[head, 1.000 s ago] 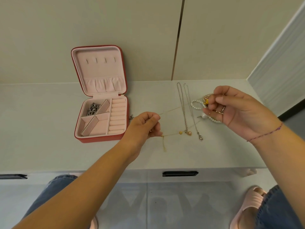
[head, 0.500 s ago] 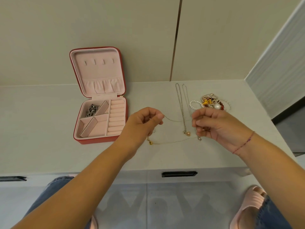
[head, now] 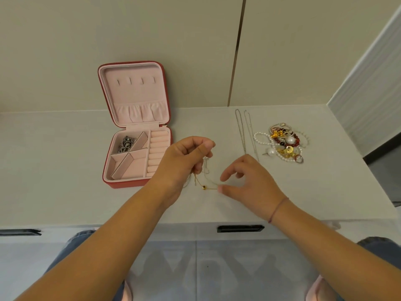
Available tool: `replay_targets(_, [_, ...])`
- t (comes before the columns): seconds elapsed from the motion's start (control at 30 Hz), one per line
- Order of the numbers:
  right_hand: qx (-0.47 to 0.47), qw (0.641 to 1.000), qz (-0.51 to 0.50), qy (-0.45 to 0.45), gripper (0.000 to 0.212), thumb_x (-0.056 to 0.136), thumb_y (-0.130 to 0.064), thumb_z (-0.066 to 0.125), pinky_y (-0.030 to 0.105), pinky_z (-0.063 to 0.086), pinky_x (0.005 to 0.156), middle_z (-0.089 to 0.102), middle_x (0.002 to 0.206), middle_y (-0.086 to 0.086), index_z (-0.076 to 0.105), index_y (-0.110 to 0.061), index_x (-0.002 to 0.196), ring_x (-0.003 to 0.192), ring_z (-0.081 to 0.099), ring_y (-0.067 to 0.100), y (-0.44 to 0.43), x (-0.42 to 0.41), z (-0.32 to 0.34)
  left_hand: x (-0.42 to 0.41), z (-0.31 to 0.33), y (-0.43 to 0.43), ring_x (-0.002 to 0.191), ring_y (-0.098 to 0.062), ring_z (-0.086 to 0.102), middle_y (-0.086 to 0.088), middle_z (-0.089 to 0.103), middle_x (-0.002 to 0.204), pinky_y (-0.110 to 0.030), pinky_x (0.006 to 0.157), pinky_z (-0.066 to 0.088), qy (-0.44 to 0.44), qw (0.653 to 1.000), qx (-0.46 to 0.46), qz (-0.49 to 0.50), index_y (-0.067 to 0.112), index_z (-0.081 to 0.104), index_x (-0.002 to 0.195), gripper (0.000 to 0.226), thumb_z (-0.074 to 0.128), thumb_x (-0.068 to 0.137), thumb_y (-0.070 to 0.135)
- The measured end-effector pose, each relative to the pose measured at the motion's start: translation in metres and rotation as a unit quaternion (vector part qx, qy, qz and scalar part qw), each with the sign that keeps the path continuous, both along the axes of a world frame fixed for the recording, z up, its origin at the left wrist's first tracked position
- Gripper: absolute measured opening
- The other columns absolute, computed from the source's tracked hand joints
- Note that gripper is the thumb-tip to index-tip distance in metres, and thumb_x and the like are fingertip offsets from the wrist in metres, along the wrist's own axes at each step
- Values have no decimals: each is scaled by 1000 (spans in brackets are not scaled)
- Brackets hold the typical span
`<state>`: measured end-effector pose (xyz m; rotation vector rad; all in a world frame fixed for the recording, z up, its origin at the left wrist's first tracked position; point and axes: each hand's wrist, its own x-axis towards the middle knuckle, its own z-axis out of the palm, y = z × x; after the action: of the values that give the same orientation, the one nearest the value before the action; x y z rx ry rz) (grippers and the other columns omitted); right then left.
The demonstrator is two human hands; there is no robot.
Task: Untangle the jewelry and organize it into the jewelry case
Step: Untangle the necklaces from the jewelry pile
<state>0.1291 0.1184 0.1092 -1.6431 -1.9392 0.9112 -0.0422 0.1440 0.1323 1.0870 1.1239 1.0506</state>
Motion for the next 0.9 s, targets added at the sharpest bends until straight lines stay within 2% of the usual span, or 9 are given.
replay_targets(0.13, [24,1000,1,12,22,70,-37,79,31,41,89,46,91,-12,66,-31,86,82,42,-2,-6,-24,-19,-5,-4,2,50,-9,41,6,62,68,-24,55,36,-14,999,-18,23,18,69,84,20,67,72,34])
replay_targets(0.27, [62,998,-13,-2,25,69,-36,80,39,40,90,49,90,-9,70,-27,89,86,45,6,-2,-35,-34,-9,-6,3,49,-9,41,7,61,67,-26,56,35,-22,999,-30,36,17,68,85,8,62,88,19])
replay_targets(0.43, [94,995,-27,-26,15,71,-32,79,42,40,85,52,84,-8,72,-27,83,85,51,13,3,-42,-42,-13,-6,4,48,-8,40,7,61,65,-22,54,35,-30,998,-34,45,17,69,84,10,61,90,17])
replay_targets(0.57, [99,994,-37,-31,8,74,-28,77,32,33,85,56,85,-9,71,-26,78,88,52,11,2,-35,-43,-17,-6,7,48,-8,41,8,60,64,-17,50,36,-12,997,-29,65,18,69,83,10,62,90,18])
replay_targets(0.63, [80,996,-41,-6,8,76,-25,76,27,36,84,57,85,-11,68,-27,76,85,53,8,0,-27,-39,-18,-7,9,47,-7,41,9,58,59,-14,45,35,0,996,-27,84,16,68,82,10,61,90,17])
replay_targets(0.7, [57,997,-45,22,13,77,-20,75,21,42,78,59,82,-10,65,-27,75,79,54,7,-4,-15,-36,-20,-8,13,49,-7,45,7,59,59,-15,47,39,-25,993,-34,113,14,67,84,11,60,91,14])
replay_targets(0.8, [30,997,-63,39,17,78,-15,74,10,42,68,61,77,-10,63,-28,74,74,56,5,-17,1,-33,-22,-11,23,51,-6,53,4,62,61,-17,51,46,-82,983,-53,156,12,64,83,13,56,93,11])
replay_targets(0.9, [31,996,-72,35,19,77,-14,75,9,43,67,61,74,-10,63,-28,74,71,57,5,-28,9,-33,-18,-16,35,50,-6,53,3,62,59,-16,49,47,-96,976,-65,183,11,62,80,15,56,94,10])
